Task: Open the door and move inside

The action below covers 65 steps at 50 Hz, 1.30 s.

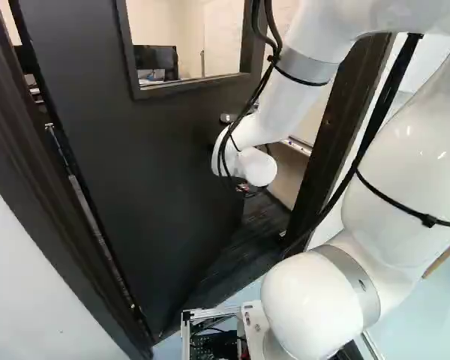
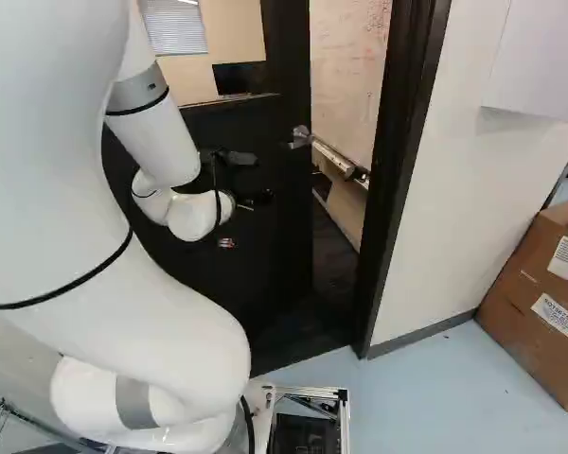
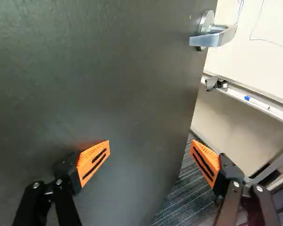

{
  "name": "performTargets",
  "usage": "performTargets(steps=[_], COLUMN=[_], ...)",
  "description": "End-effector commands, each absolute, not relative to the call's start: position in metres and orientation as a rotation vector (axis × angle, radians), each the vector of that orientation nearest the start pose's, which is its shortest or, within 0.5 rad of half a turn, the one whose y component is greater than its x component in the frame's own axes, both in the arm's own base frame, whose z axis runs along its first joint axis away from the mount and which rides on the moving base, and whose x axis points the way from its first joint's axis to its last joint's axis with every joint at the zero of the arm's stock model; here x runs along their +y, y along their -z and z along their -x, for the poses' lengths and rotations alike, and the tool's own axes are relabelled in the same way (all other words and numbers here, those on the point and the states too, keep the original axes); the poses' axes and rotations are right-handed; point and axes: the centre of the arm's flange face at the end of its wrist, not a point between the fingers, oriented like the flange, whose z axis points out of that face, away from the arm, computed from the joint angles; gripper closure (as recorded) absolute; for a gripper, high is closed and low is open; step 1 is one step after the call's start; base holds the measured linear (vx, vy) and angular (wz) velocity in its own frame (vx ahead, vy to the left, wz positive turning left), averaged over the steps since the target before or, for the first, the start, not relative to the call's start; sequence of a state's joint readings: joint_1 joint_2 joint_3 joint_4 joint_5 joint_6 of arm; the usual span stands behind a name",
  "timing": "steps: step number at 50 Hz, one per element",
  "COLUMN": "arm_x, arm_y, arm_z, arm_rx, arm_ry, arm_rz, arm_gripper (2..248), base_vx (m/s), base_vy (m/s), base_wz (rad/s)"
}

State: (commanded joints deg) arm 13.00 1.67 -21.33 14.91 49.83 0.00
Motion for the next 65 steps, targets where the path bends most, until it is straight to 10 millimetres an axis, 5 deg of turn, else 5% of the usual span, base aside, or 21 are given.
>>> performTargets(steps=[65], arm_x=[0.131], arm_y=[-0.393], arm_z=[-0.403], arm_rx=[-0.051], arm_ry=[1.758], arm_rz=[2.419], arm_gripper=[3], base_vx=[0.000], base_vy=[0.000], base_wz=[0.000])
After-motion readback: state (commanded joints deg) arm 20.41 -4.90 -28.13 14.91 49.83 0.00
